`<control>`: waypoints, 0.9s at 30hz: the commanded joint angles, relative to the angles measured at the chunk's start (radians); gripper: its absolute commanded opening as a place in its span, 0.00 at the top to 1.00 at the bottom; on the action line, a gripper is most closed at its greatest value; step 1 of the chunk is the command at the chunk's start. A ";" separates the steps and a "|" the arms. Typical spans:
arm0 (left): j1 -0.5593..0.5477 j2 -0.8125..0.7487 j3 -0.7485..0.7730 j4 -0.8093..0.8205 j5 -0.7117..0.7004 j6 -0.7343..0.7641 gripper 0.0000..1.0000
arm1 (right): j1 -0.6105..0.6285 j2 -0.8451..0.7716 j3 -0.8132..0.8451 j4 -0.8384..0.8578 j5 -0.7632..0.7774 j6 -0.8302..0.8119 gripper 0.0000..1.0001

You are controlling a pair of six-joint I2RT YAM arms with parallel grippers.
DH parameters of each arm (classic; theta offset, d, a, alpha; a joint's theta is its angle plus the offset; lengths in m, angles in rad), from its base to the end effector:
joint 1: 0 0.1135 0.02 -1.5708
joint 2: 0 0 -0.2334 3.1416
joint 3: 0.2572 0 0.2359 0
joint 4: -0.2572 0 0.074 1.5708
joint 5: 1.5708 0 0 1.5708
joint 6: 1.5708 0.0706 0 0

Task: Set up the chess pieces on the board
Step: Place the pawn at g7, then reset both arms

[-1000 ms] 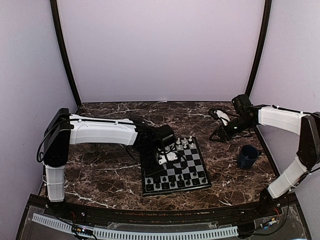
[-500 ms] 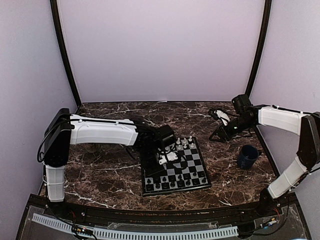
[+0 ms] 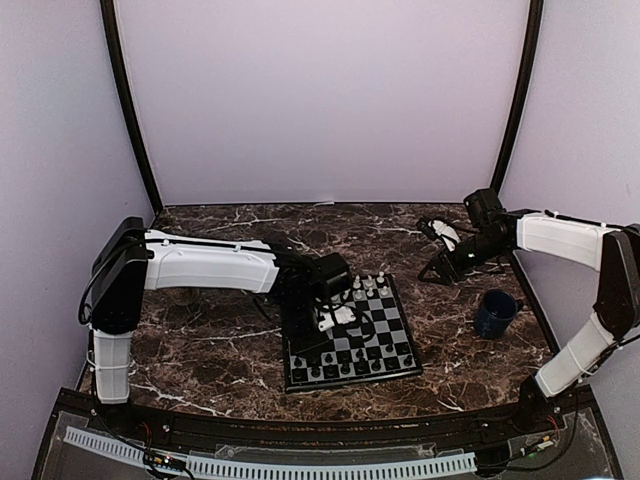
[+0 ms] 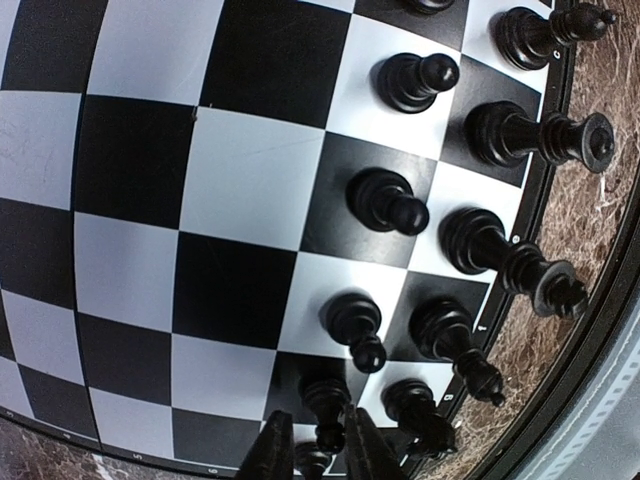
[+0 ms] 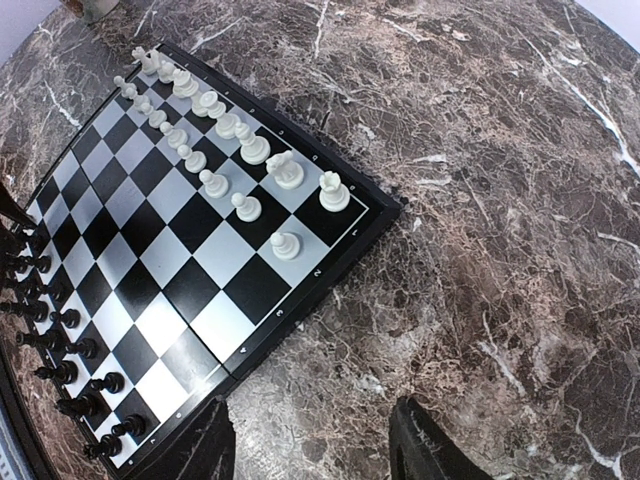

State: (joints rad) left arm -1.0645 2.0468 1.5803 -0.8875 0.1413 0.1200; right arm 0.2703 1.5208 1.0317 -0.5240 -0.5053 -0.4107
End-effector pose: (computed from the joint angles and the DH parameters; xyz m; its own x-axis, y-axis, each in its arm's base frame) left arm 0.1798 -0.3447 0.1314 -0.3648 0.9022 -0.2300 0.9309 0.3481 -0.1108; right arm 0.2894 0.1156 0.1772 -0.5578 -0.5171 -0.6492 -0.7670 0.6200 0.1653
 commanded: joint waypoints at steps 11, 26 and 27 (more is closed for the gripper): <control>0.021 -0.157 0.088 -0.062 -0.095 0.020 0.74 | -0.004 -0.099 0.217 -0.133 0.027 -0.023 0.02; 0.150 -0.536 -0.128 0.434 -0.313 -0.049 0.57 | -0.003 -0.270 0.350 -0.046 0.298 0.226 0.02; 0.150 -0.561 -0.157 0.491 -0.363 -0.062 0.51 | -0.003 -0.277 0.365 -0.040 0.298 0.213 0.02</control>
State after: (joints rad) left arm -0.9230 1.5631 1.5181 -0.5903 -0.0528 0.1085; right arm 0.2703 1.2278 1.3228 -0.5625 -0.2859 -0.2634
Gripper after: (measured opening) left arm 0.408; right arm 0.976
